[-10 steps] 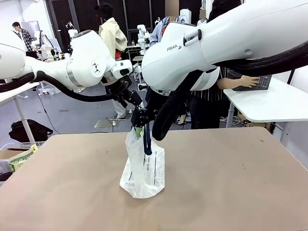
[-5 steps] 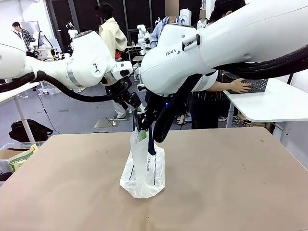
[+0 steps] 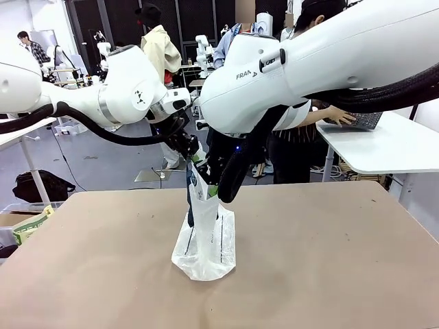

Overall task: Transfer purchased items from the store into the shopping bag.
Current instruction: Open the Reusable shopping bag in the center of the table.

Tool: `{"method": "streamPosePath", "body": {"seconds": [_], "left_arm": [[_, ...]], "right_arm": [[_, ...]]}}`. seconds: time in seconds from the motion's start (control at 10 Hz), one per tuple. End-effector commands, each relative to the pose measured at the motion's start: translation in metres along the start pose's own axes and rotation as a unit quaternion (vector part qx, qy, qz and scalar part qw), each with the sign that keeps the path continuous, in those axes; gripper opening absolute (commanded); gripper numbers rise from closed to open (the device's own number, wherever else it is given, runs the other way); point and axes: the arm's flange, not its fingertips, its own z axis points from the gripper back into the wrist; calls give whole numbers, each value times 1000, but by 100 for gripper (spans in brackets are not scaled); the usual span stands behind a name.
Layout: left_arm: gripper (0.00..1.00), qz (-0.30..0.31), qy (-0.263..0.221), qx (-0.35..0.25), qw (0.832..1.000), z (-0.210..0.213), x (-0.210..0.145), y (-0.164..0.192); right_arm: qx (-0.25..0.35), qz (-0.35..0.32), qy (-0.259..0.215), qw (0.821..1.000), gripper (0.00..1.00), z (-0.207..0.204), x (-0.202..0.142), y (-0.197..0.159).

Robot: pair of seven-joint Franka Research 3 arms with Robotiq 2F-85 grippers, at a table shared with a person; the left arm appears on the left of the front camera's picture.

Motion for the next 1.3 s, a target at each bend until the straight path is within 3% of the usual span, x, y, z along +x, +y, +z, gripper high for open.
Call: {"method": "streamPosePath", "body": {"seconds": [0.0, 0.4, 0.6, 0.9, 1.0, 1.2], "left_arm": [[0, 3, 8, -8, 1000, 4, 5, 4], [0, 3, 6, 7, 1000, 18, -7, 7], [0, 13, -11, 26, 1000, 53, -40, 26], [0, 26, 10, 23, 999, 95, -106, 51], [0, 3, 36, 38, 999, 107, -134, 57], [0, 12, 32, 54, 998, 121, -168, 79]], "right_arm": [[-10, -6, -3, 1000, 0, -1, 2, 2], [-36, -23, -10, 999, 0, 6, 0, -4], [-54, -42, -18, 998, 0, 8, 2, -9], [-67, -71, -13, 995, 0, 10, 8, -4], [-70, -68, -14, 995, 0, 9, 7, -2], [-81, -71, -17, 994, 0, 7, 7, -1]]}}
